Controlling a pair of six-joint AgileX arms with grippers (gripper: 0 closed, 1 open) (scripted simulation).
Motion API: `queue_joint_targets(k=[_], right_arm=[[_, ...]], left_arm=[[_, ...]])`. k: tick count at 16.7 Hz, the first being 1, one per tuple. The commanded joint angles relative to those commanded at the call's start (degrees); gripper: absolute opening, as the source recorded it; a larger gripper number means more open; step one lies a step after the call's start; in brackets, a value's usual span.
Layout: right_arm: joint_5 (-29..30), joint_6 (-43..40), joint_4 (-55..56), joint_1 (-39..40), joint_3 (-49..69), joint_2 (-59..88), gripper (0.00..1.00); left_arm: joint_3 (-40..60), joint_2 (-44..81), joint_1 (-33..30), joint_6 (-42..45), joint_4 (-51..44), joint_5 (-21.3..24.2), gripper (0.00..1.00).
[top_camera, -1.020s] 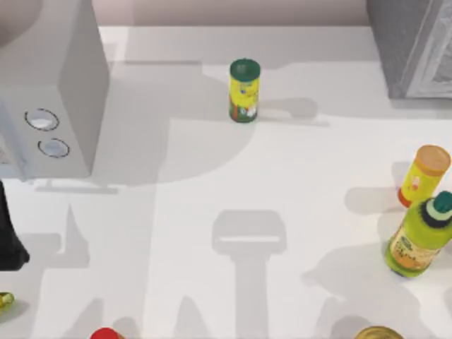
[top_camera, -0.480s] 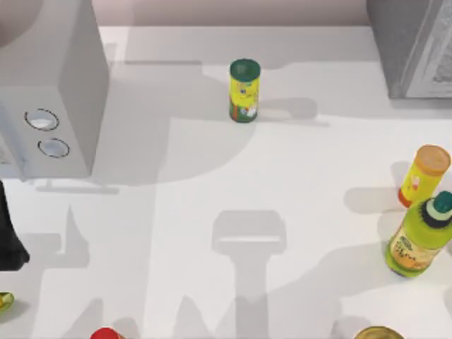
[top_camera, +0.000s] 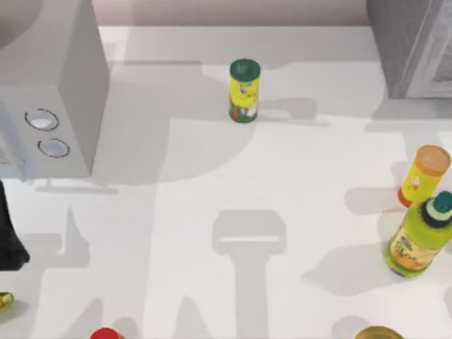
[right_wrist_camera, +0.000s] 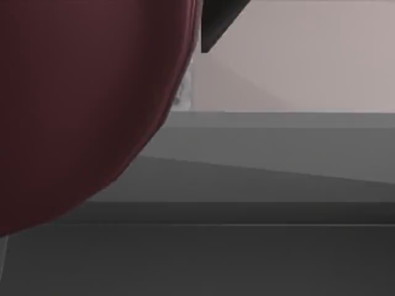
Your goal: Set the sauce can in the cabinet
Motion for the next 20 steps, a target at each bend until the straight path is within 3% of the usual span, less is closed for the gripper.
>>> queue_joint_targets(k=[7, 16, 20], right_arm=[[2.95, -0.07, -6.17, 2.32, 24.64, 17.35, 0.0], [2.92, 0.06, -6.75, 2.23, 27.05, 19.48, 0.0], [1.52, 0.24, -6.86, 1.72, 31.94, 27.06, 0.0]], left_arm=[[0.0, 0.0, 0.0, 0.0, 0.0, 0.0, 1.0], [0.0, 0.0, 0.0, 0.0, 0.0, 0.0, 1.0], [0.0, 0.0, 0.0, 0.0, 0.0, 0.0, 1.0]])
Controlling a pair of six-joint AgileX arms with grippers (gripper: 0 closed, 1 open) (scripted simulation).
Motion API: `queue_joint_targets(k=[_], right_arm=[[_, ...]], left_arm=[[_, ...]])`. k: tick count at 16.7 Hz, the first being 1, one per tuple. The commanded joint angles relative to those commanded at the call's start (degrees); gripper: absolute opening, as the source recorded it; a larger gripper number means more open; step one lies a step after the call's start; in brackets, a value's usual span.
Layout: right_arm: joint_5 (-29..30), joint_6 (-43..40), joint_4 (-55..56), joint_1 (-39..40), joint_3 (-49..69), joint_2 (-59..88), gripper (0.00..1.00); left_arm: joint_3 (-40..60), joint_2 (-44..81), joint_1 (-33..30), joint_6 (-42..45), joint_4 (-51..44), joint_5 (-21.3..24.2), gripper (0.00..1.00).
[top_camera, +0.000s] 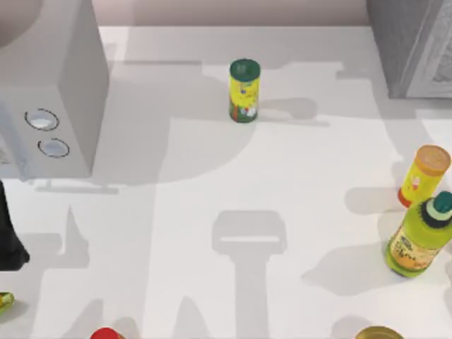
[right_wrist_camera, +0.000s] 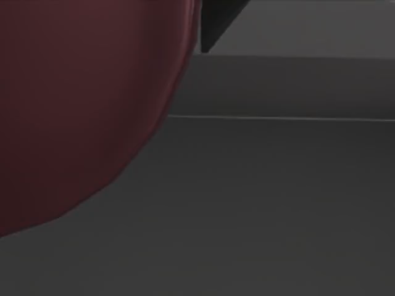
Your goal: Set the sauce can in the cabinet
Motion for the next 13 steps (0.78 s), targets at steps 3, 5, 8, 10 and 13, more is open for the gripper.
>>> queue_joint_targets(k=[3, 5, 8, 10, 13], right_arm=[[-0.94, 0.05, 1.56, -1.53, 6.68, 7.93, 0.0], [-1.37, 0.01, 2.49, -2.53, 11.15, 12.38, 0.0], [-2.33, -0.16, 4.09, -3.77, 16.97, 18.43, 0.0], [-2.72, -0.26, 4.74, -4.22, 19.34, 20.76, 0.0], [-2.77, -0.28, 4.84, -4.3, 19.76, 21.19, 0.0]], left_arm=[[0.0, 0.0, 0.0, 0.0, 0.0, 0.0, 1.0], [0.0, 0.0, 0.0, 0.0, 0.0, 0.0, 1.0], [0.0, 0.0, 0.0, 0.0, 0.0, 0.0, 1.0], [0.0, 0.0, 0.0, 0.0, 0.0, 0.0, 1.0], [0.0, 0.0, 0.0, 0.0, 0.0, 0.0, 1.0]])
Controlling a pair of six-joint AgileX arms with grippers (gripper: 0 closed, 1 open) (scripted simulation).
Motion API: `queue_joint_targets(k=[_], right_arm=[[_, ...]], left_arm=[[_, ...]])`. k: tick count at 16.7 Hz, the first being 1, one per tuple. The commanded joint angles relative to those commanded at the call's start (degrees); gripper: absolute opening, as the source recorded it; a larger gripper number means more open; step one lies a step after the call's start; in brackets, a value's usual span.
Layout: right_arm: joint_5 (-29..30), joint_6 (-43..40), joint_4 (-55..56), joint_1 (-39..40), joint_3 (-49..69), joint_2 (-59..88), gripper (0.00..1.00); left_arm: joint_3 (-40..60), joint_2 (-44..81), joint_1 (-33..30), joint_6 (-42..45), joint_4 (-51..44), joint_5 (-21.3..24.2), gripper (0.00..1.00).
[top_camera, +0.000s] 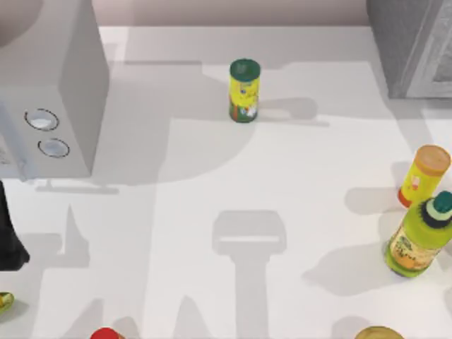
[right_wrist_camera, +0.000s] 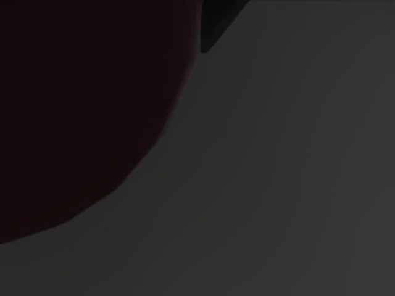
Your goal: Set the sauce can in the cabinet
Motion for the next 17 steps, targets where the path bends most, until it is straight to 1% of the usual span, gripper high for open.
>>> queue_joint_targets(k=[2, 15, 16, 17], right_arm=[[0.0, 0.0, 0.0, 0.0, 0.0, 0.0, 0.0], [0.0, 0.0, 0.0, 0.0, 0.0, 0.0, 0.98], [0.0, 0.0, 0.0, 0.0, 0.0, 0.0, 1.0], [0.0, 0.0, 0.0, 0.0, 0.0, 0.0, 1.0]], left_arm=[[0.0, 0.0, 0.0, 0.0, 0.0, 0.0, 1.0], [0.0, 0.0, 0.0, 0.0, 0.0, 0.0, 1.0], [0.0, 0.0, 0.0, 0.0, 0.0, 0.0, 1.0], [0.0, 0.0, 0.0, 0.0, 0.0, 0.0, 1.0]])
